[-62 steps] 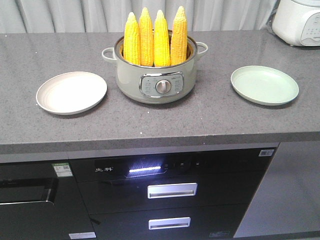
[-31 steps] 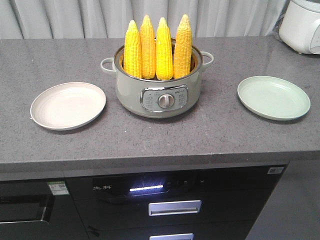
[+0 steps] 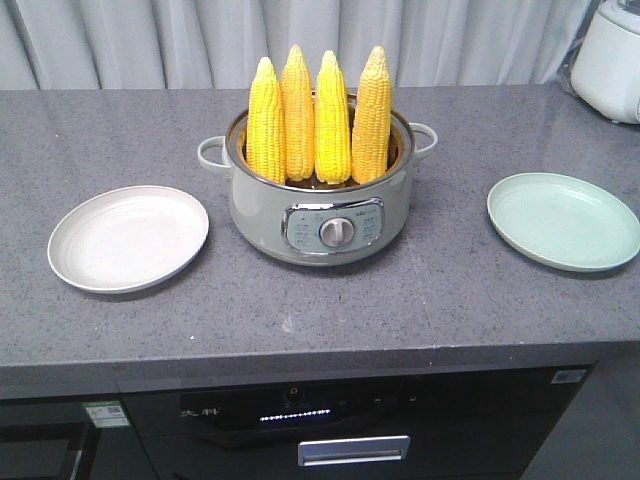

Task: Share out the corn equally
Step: 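Drive closer to the counter and stop facing the corn pot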

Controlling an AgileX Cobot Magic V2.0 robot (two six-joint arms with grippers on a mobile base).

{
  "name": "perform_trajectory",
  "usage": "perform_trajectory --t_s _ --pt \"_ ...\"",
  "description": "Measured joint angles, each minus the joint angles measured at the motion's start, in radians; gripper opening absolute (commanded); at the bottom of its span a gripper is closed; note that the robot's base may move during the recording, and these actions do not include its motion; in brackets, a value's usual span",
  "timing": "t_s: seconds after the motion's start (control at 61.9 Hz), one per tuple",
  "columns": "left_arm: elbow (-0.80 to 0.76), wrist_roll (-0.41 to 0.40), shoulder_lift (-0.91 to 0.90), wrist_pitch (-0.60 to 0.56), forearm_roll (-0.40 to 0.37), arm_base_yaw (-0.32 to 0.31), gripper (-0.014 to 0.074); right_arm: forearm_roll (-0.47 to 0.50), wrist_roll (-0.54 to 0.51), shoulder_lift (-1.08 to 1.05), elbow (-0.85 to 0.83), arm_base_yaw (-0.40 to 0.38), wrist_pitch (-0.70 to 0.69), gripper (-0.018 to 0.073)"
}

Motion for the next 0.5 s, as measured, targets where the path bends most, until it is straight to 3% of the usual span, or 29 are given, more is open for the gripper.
perform_trajectory --t_s 0.501 --pt "0.000 0.000 0.000 0.000 0.000 0.000 -0.0006 0.000 0.000 0.000 0.000 0.000 0.000 -0.0006"
